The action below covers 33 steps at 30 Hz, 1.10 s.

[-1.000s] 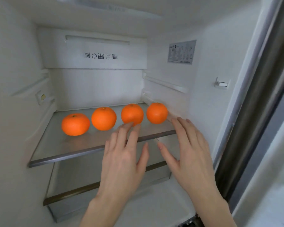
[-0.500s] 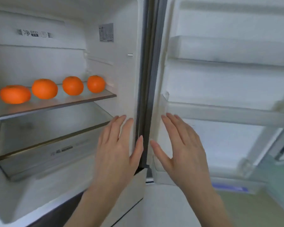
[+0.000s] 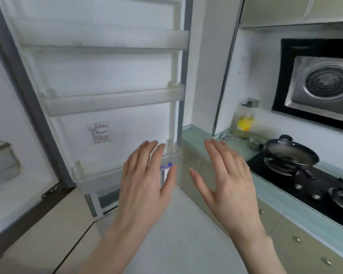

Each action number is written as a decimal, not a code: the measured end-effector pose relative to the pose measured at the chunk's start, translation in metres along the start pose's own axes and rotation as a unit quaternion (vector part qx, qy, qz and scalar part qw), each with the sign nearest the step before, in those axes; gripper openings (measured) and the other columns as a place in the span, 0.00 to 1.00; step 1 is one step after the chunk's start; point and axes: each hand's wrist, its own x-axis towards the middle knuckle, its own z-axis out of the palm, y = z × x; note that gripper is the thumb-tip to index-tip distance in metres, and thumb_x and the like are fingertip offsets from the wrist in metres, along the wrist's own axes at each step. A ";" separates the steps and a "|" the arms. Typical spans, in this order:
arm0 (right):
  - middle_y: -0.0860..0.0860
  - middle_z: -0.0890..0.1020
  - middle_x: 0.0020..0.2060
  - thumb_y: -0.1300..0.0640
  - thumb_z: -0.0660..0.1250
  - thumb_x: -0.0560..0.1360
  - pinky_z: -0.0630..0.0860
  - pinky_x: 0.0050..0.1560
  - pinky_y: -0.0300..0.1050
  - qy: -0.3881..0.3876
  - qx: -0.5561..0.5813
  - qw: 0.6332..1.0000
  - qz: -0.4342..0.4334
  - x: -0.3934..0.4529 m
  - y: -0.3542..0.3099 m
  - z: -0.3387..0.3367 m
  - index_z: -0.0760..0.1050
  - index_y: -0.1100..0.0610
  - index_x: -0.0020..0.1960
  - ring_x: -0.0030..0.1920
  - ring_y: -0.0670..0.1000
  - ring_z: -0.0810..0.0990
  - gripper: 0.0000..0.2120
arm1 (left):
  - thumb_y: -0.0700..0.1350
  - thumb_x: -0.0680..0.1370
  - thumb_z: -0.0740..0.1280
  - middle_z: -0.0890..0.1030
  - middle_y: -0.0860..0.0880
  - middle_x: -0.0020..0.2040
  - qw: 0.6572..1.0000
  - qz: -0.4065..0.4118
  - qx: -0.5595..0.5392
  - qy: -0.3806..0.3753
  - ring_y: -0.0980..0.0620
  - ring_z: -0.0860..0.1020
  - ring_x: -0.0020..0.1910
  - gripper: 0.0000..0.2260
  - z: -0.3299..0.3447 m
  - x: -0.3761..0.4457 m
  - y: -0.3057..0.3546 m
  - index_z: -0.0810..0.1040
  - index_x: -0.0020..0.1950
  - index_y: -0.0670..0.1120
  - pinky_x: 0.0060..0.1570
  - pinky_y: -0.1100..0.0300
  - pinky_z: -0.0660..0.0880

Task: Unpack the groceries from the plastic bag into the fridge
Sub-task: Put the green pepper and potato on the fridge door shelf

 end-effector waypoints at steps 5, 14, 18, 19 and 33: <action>0.53 0.74 0.74 0.40 0.64 0.82 0.67 0.75 0.58 0.003 -0.098 0.991 0.092 -0.038 0.088 -0.049 0.69 0.58 0.77 0.78 0.55 0.69 0.31 | 0.54 0.83 0.61 0.76 0.45 0.70 0.991 0.081 -0.088 -0.053 0.43 0.73 0.72 0.22 0.073 0.012 0.084 0.75 0.72 0.42 0.71 0.48 0.70; 0.52 0.73 0.75 0.39 0.63 0.82 0.65 0.77 0.56 0.015 -0.285 0.929 0.235 -0.095 0.217 -0.142 0.68 0.57 0.78 0.78 0.54 0.68 0.31 | 0.52 0.83 0.64 0.76 0.45 0.71 0.929 0.223 -0.276 -0.107 0.43 0.73 0.73 0.22 0.196 0.032 0.248 0.74 0.73 0.41 0.70 0.45 0.71; 0.52 0.73 0.76 0.38 0.63 0.83 0.64 0.78 0.54 0.026 -0.342 0.894 0.289 -0.116 0.258 -0.172 0.67 0.57 0.79 0.79 0.54 0.67 0.32 | 0.52 0.83 0.64 0.76 0.44 0.72 0.890 0.272 -0.343 -0.126 0.43 0.73 0.74 0.22 0.233 0.039 0.313 0.75 0.73 0.40 0.71 0.45 0.70; 0.51 0.72 0.76 0.38 0.62 0.83 0.64 0.78 0.54 0.028 -0.357 0.883 0.304 -0.123 0.266 -0.179 0.67 0.56 0.79 0.79 0.53 0.67 0.32 | 0.52 0.83 0.64 0.76 0.44 0.71 0.880 0.286 -0.355 -0.132 0.44 0.72 0.74 0.22 0.241 0.039 0.328 0.75 0.73 0.40 0.71 0.45 0.70; 0.51 0.73 0.76 0.35 0.58 0.82 0.62 0.78 0.57 0.074 -0.499 0.684 0.527 -0.264 0.323 -0.307 0.67 0.53 0.79 0.79 0.54 0.67 0.32 | 0.55 0.85 0.61 0.75 0.46 0.72 0.692 0.450 -0.496 -0.271 0.46 0.71 0.75 0.24 0.303 -0.054 0.553 0.72 0.76 0.43 0.73 0.48 0.69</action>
